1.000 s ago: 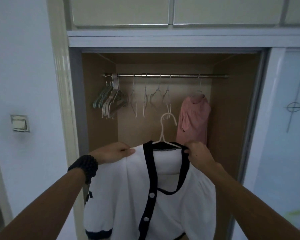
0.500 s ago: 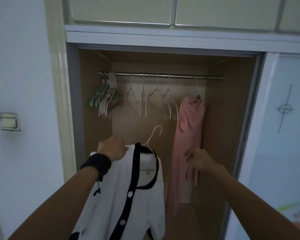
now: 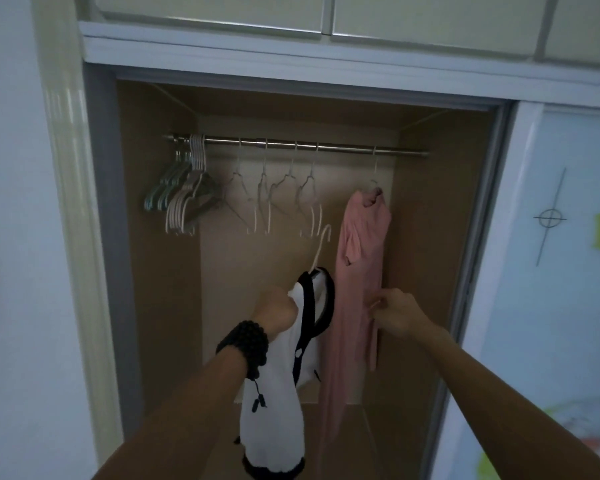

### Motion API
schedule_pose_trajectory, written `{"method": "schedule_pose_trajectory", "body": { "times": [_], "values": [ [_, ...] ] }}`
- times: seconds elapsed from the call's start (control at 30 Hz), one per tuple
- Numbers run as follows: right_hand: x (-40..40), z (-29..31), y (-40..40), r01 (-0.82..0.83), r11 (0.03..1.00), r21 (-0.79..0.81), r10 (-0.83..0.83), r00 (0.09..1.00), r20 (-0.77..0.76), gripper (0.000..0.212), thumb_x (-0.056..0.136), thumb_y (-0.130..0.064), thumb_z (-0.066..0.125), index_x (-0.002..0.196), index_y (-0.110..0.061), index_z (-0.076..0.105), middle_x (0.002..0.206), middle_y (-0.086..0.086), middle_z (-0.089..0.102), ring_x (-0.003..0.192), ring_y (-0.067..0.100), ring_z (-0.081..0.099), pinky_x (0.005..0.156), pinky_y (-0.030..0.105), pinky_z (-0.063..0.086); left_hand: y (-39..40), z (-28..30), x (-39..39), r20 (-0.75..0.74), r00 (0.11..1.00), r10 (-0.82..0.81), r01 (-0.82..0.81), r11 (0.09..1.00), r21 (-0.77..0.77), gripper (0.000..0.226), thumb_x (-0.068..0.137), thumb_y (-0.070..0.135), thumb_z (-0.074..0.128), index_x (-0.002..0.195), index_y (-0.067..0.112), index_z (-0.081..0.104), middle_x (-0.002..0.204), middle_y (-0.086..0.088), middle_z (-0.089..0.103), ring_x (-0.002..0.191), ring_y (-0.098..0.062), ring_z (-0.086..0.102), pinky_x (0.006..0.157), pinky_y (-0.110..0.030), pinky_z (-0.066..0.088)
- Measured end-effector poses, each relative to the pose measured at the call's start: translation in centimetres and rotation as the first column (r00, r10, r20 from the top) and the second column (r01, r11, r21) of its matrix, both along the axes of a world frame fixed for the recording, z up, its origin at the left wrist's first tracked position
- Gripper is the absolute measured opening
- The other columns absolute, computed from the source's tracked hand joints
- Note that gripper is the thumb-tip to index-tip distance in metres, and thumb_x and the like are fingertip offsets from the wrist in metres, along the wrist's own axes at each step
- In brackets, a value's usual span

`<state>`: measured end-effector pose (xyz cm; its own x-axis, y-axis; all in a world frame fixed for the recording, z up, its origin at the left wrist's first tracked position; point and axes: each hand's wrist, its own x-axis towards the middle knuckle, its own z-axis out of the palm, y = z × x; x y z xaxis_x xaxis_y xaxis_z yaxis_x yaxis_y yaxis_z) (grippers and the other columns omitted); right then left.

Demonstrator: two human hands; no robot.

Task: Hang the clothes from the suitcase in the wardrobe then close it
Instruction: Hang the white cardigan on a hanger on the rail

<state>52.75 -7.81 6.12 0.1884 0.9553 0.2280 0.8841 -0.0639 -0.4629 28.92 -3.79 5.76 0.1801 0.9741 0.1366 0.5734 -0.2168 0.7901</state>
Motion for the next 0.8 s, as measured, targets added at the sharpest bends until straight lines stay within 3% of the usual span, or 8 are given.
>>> {"method": "schedule_pose_trajectory", "body": {
  "times": [0.13,0.23,0.3,0.37,0.47,0.57,0.7,0.8],
  "values": [
    [2.9,0.2,1.6,-0.021,0.999,0.027,0.022,0.999,-0.035,0.035,0.084,-0.013,0.055,0.115,-0.014,0.069,0.119,0.004,0.069,0.114,0.022,0.062,0.097,0.026,0.048,1.1,1.5,4.7,0.130,0.991,0.008,-0.004,1.000,-0.031,0.031,0.103,0.014,0.036,0.123,-0.003,0.052,0.111,-0.011,0.053,0.100,-0.027,0.053,0.079,-0.025,0.041],
    [4.9,1.9,3.6,-0.025,0.992,0.121,0.038,0.994,-0.107,0.026,0.085,-0.011,0.052,0.103,-0.010,0.070,0.104,0.005,0.071,0.093,0.017,0.064,0.063,0.013,0.044,2.8,3.2,8.7,0.288,0.958,0.008,0.010,0.998,-0.060,0.040,0.104,0.026,0.039,0.124,-0.005,0.054,0.117,-0.016,0.059,0.093,-0.023,0.053,0.079,-0.027,0.045],
    [5.5,3.6,4.9,-0.042,0.980,0.194,0.071,0.987,-0.144,0.014,0.087,-0.009,0.052,0.084,-0.011,0.065,0.088,0.004,0.065,0.081,0.014,0.057,0.065,0.020,0.042,3.8,4.5,11.2,0.381,0.924,0.027,0.000,0.998,-0.070,0.042,0.104,0.030,0.039,0.122,-0.003,0.056,0.106,-0.013,0.061,0.088,-0.022,0.055,0.076,-0.028,0.047],
    [6.2,5.7,6.9,-0.061,0.964,0.258,0.106,0.981,-0.165,0.017,0.091,-0.012,0.051,0.079,-0.010,0.062,0.081,0.007,0.063,0.075,0.017,0.056,0.069,0.034,0.048,5.4,6.0,13.5,0.409,0.912,0.035,-0.019,0.999,-0.042,0.037,0.103,0.023,0.037,0.124,-0.004,0.053,0.102,-0.010,0.058,0.088,-0.022,0.056,0.076,-0.028,0.047],
    [6.7,8.6,9.8,-0.106,0.935,0.337,0.184,0.960,-0.209,0.020,0.098,-0.027,0.045,0.098,-0.015,0.061,0.084,0.011,0.068,0.075,0.024,0.065,0.073,0.039,0.055,7.3,8.1,16.3,0.428,0.902,0.056,-0.053,0.998,-0.021,0.038,0.102,0.018,0.036,0.132,-0.003,0.045,0.121,-0.016,0.056,0.099,-0.026,0.056,0.081,-0.031,0.047],
    [7.4,10.7,12.8,-0.098,0.921,0.377,0.214,0.936,-0.279,0.038,0.094,-0.047,0.044,0.127,-0.030,0.038,0.096,0.008,0.064,0.083,0.025,0.064,0.073,0.038,0.055,8.6,10.4,18.8,0.441,0.895,0.073,-0.078,0.997,-0.006,0.042,0.104,0.023,0.035,0.138,-0.001,0.038,0.127,-0.016,0.053,0.108,-0.029,0.055,0.080,-0.029,0.046],
    [9.2,12.4,16.1,-0.025,0.907,0.419,0.147,0.954,-0.261,0.066,0.088,-0.041,0.050,0.145,-0.024,0.024,0.121,0.015,0.058,0.106,0.034,0.060,0.089,0.048,0.054,11.1,13.1,21.3,0.454,0.886,0.094,-0.107,0.994,0.001,0.046,0.104,0.025,0.034,0.140,-0.003,0.037,0.134,-0.019,0.051,0.117,-0.032,0.054,0.089,-0.032,0.048],
    [10.3,12.8,17.9,0.003,0.898,0.440,0.110,0.967,-0.231,0.061,0.092,-0.028,0.051,0.146,-0.013,0.027,0.123,0.019,0.058,0.109,0.035,0.059,0.091,0.045,0.053,13.5,14.7,22.2,0.446,0.892,0.077,-0.099,0.995,0.027,0.044,0.104,0.024,0.034,0.135,-0.006,0.042,0.131,-0.021,0.054,0.115,-0.034,0.056,0.090,-0.033,0.049]
  ]
}}
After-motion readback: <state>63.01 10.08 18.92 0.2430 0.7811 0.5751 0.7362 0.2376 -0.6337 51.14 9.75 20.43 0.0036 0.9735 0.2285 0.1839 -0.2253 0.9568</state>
